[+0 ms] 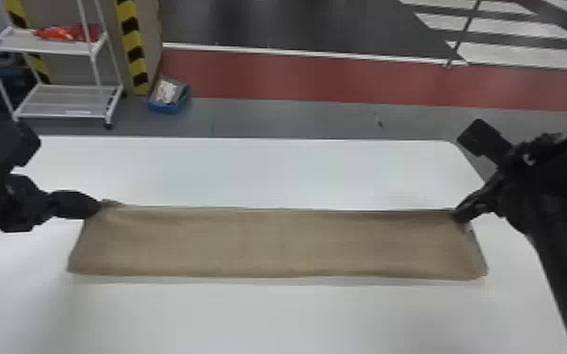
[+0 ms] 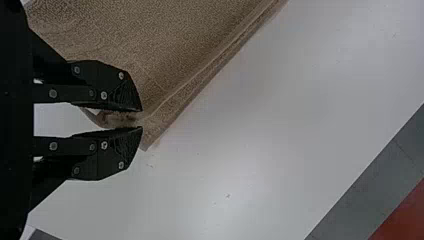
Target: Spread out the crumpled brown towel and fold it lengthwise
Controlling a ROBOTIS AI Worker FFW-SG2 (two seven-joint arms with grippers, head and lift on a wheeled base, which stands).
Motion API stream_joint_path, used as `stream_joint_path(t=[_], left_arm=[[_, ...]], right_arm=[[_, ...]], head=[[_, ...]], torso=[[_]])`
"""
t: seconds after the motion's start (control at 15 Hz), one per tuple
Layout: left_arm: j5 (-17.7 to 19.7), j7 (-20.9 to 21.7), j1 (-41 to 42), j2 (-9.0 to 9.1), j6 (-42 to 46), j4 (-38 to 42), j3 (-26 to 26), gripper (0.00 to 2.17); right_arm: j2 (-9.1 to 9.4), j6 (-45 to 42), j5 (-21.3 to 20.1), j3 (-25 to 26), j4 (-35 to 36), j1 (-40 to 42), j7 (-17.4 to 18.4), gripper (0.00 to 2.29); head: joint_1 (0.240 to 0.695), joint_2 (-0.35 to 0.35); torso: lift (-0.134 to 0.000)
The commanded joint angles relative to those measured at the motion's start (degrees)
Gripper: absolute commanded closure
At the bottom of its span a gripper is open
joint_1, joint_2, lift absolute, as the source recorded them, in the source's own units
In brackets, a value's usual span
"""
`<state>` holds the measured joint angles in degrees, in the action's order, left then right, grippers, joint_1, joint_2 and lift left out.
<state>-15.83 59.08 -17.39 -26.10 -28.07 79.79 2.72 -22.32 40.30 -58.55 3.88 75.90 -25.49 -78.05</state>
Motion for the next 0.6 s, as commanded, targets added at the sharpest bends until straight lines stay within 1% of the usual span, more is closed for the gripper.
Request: stream_joint_path(t=[0.0,0.07,0.2,0.33,0.53], left_arm=[[0.0,0.0,0.2,0.00,0.2,-0.1,0.0,2.03],[0.0,0.0,0.2,0.00,0.2,-0.1,0.0,2.03],[0.0,0.0,0.2,-0.09,0.3,-0.2,-0.1,2.03],[0.0,0.0,0.2,-0.09,0.5,-0.2,-0.1,2.03],[0.0,0.0,0.3,-0.09,0.7,-0.2,-0.1,2.03]], right_arm=[[0.17,-2.0,-1.0,-0.2,-0.4,0.0,-0.3,1.22],[0.17,-2.4,-1.1,-0.1,-0.6,0.0,-0.3,1.30],[0.17,-2.4,-0.7,0.6,-0.6,-0.4,0.5,1.30],[0.09,-2.4,-0.8,0.8,-0.7,-0.6,2.1,1.30],[0.35,-2.4,-1.0,0.8,-1.1,-0.7,2.8,1.30]], head=[[0.695,-0.137],[0.695,-0.137],[0.695,-0.136],[0.695,-0.139],[0.695,-0.144]], torso=[[-0.124],[-0.124],[-0.124],[-0.124],[-0.124]])
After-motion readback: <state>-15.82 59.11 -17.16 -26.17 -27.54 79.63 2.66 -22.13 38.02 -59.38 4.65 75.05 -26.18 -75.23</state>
